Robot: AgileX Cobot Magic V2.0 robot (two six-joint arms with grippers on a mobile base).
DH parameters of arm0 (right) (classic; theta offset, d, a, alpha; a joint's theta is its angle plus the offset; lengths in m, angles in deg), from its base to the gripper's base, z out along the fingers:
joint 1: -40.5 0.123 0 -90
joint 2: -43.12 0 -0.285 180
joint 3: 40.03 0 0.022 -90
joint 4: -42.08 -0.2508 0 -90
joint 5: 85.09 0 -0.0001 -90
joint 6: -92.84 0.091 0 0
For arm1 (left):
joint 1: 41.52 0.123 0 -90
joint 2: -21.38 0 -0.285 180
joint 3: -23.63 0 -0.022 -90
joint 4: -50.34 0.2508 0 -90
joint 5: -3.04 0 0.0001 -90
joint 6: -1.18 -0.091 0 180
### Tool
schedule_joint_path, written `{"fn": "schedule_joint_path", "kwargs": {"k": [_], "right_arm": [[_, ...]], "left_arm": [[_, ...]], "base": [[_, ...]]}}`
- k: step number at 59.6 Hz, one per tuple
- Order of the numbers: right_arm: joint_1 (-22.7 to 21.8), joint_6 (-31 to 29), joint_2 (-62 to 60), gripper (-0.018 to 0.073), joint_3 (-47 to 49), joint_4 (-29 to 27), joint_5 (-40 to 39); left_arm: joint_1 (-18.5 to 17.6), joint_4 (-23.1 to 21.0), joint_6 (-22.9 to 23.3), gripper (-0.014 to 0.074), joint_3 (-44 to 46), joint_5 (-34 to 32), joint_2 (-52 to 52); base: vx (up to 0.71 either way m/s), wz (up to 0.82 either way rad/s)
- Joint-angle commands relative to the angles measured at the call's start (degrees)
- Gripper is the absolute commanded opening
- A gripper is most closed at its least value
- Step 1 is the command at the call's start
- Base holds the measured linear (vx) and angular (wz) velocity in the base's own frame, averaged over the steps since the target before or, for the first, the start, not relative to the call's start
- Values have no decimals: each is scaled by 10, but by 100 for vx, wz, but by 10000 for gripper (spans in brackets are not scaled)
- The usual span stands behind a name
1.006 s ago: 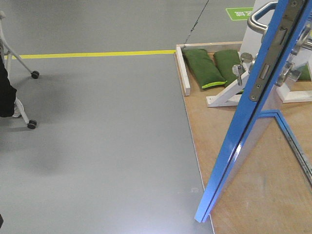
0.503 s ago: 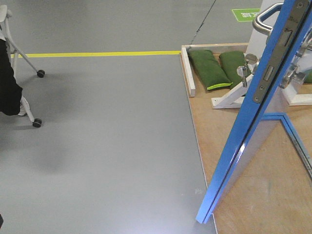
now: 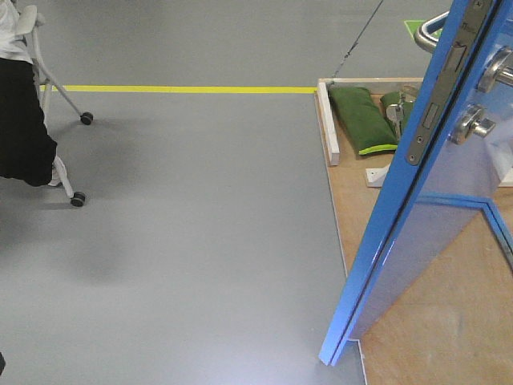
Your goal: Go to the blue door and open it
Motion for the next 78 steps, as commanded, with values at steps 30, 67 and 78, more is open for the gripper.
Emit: {"fn": "schedule_joint_path", "kwargs": {"k": [30, 67, 78], "right_arm": [[5, -9, -19, -4, 16, -39, -6], [5, -9, -19, -4, 16, -39, -6], [5, -9, -19, -4, 16, -39, -6]], "left_arm": [[-3, -3, 2, 71, 20, -43, -9], [-3, -3, 2, 71, 20, -43, -9], [-3, -3, 2, 71, 20, -43, -9]], "base": [[8, 9], [10, 9], [12, 6]]}}
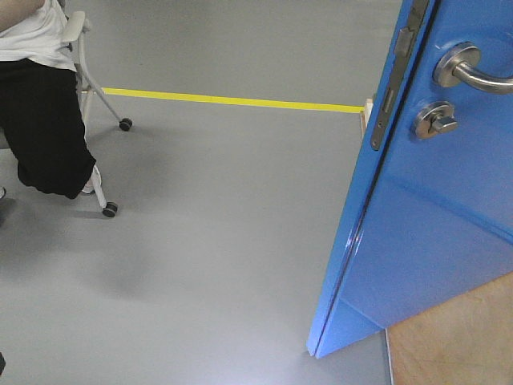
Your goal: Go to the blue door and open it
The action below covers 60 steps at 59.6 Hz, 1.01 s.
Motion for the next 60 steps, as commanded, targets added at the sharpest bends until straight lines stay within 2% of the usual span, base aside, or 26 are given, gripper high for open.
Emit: {"fn": "schedule_joint_path", "kwargs": {"k": [1, 60], "right_arm": [[1, -8, -15, -4, 16, -35, -30], [1, -8, -15, -4, 16, -35, -30]], "left_arm": [[-3, -3, 2, 71, 20, -43, -9], [-3, -3, 2, 71, 20, -43, -9]], "base": [[13, 6], [15, 2]]}}
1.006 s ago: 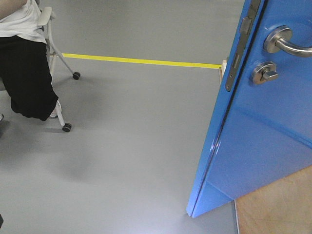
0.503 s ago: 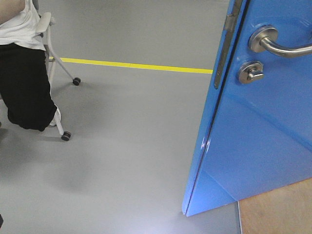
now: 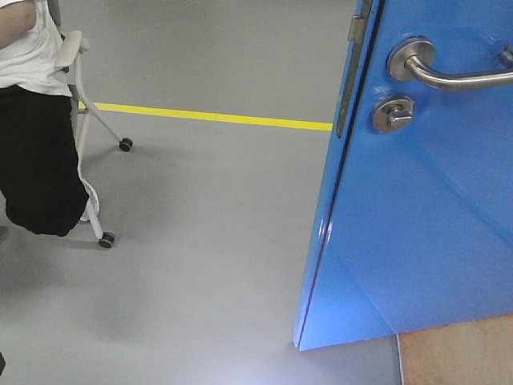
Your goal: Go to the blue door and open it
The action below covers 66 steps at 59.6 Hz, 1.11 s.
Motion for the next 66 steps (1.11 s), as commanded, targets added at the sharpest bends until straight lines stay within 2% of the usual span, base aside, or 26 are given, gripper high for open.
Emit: {"fn": "schedule_joint_path", "kwargs": {"k": [1, 66], "right_arm": [[1, -8, -14, -4, 16, -35, -42], [1, -10, -14, -4, 16, -35, -42]], "left_arm": [[-3, -3, 2, 71, 20, -43, -9], [-3, -3, 2, 71, 20, -43, -9]], "base": [[16, 4], [14, -2]]}}
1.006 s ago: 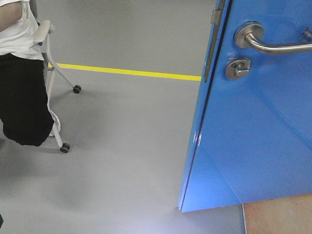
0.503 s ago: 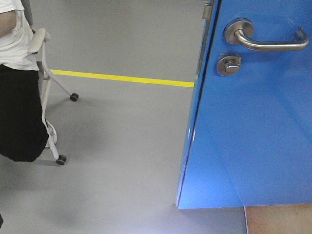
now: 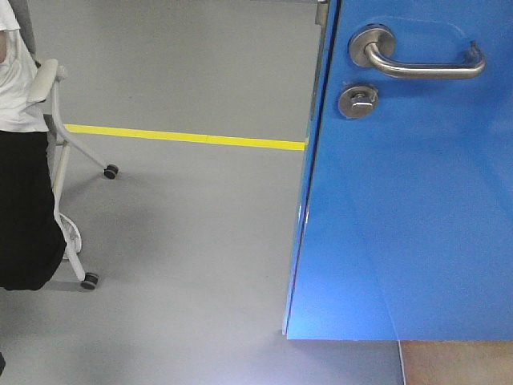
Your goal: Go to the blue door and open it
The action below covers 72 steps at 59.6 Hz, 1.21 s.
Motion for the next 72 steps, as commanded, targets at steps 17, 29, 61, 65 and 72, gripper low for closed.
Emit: {"fn": "schedule_joint_path", "kwargs": {"k": [17, 29, 61, 65, 72], "right_arm": [[0, -6, -17, -4, 16, -33, -18], [0, -6, -17, -4, 16, -33, -18], [0, -6, -17, -4, 16, -33, -18], [0, -6, -17, -4, 16, -33, -18], [0, -6, -17, -4, 16, -33, -18]], "left_arm": [[-3, -3, 2, 71, 20, -43, -9], [-3, -3, 2, 71, 20, -43, -9], [-3, -3, 2, 71, 20, -43, -9], [-3, -3, 2, 71, 20, -43, -9], [-3, -3, 2, 71, 20, -43, -9]], "base": [[5, -2], [5, -3], [3, -3], [0, 0], [0, 0]]}}
